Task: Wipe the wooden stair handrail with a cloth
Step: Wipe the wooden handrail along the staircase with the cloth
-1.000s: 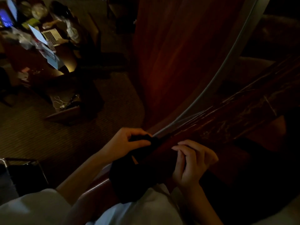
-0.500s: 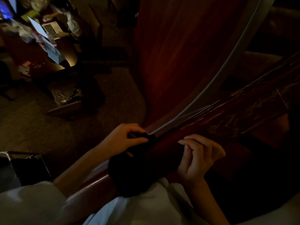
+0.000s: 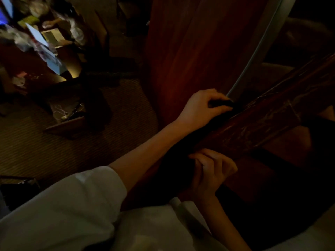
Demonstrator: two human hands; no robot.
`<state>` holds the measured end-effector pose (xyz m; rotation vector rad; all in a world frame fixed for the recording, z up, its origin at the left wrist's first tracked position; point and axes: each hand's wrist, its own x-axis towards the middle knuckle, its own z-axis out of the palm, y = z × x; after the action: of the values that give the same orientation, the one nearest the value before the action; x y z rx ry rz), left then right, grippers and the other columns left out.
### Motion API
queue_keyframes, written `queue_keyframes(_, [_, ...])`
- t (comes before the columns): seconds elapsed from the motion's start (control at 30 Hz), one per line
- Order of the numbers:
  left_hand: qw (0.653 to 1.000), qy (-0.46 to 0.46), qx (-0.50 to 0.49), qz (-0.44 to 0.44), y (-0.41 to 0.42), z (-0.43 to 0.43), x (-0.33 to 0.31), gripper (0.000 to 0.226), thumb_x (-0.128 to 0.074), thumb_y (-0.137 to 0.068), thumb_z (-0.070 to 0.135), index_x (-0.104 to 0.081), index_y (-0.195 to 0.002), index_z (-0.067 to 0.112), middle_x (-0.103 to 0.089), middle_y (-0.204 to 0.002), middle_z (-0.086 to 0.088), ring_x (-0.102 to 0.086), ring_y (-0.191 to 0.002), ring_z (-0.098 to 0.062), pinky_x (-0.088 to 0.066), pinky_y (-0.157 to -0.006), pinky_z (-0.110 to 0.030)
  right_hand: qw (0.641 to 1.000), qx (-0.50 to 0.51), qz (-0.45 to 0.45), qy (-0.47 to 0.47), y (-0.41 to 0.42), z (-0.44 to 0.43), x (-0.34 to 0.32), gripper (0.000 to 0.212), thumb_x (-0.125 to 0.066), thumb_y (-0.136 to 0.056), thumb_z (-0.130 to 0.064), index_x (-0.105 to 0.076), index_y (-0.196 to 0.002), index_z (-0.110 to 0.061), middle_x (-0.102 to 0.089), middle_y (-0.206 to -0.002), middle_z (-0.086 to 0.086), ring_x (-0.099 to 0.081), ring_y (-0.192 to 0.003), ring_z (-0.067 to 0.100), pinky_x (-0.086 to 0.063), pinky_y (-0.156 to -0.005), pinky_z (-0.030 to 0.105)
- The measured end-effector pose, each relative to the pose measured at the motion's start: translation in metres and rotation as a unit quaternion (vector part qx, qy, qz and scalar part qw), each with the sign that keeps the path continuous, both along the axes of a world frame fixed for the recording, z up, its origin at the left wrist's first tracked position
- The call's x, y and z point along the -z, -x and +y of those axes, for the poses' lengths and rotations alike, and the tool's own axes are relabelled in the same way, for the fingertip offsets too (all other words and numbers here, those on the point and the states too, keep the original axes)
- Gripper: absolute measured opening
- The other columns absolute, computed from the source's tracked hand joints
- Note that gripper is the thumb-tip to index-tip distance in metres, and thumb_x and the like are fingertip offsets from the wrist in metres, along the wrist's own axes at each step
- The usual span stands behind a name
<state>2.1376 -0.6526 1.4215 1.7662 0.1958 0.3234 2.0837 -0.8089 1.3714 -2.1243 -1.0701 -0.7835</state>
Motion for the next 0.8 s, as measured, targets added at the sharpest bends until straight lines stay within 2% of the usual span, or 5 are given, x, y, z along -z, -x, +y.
queue_keyframes(0.1, [0.999,0.031,0.022,0.005,-0.013,-0.001,-0.010,0.023,-0.066,-0.091,0.018,-0.070,-0.112,0.010,-0.064,-0.111,0.001,-0.059,-0.100,-0.005,-0.039,-0.084,-0.004,1.000,0.002,0.002,0.003,0.001,0.000,-0.002,0.024,-0.033,-0.104,-0.028,-0.055,-0.095,-0.025,-0.055,-0.101,-0.009,-0.045,-0.097,0.008,-0.029,-0.087,0.032])
queue_keyframes(0.23, [0.994,0.018,0.103,0.031,0.017,0.025,0.008,0.023,-0.067,-0.089,0.012,-0.069,-0.112,0.007,-0.065,-0.110,-0.003,-0.062,-0.099,-0.008,-0.047,-0.090,-0.017,1.000,0.008,0.020,0.019,0.003,0.000,-0.004,0.026,-0.031,-0.105,-0.032,-0.054,-0.092,-0.029,-0.055,-0.100,-0.012,-0.048,-0.087,0.012,-0.031,-0.082,0.035])
queue_keyframes(0.33, [0.983,0.018,0.154,0.094,0.033,0.039,0.023,0.020,-0.069,-0.087,0.015,-0.071,-0.107,0.014,-0.063,-0.101,0.011,-0.061,-0.093,0.002,-0.048,-0.092,-0.019,0.999,0.029,0.016,0.025,0.006,0.001,-0.003,0.028,-0.029,-0.105,-0.033,-0.053,-0.092,-0.029,-0.054,-0.100,-0.013,-0.049,-0.087,0.011,-0.029,-0.089,0.029])
queue_keyframes(0.63, [0.994,0.038,0.106,-0.014,-0.068,0.007,-0.036,0.021,-0.065,-0.092,0.018,-0.069,-0.111,0.011,-0.063,-0.096,0.013,-0.058,-0.080,0.009,-0.045,-0.080,-0.009,0.999,0.031,0.012,0.021,0.005,-0.001,-0.001,0.027,-0.029,-0.106,-0.031,-0.052,-0.093,-0.025,-0.055,-0.101,-0.009,-0.049,-0.086,0.010,-0.027,-0.091,0.028])
queue_keyframes(0.8, [0.989,0.006,0.146,-0.025,-0.058,0.019,-0.032,0.015,-0.066,-0.091,0.017,-0.070,-0.105,0.014,-0.067,-0.093,0.009,-0.063,-0.079,0.004,-0.047,-0.075,-0.010,0.999,0.030,0.022,0.030,0.004,-0.002,0.000,0.026,-0.030,-0.107,-0.031,-0.052,-0.094,-0.027,-0.055,-0.101,-0.012,-0.050,-0.087,0.009,-0.027,-0.091,0.027])
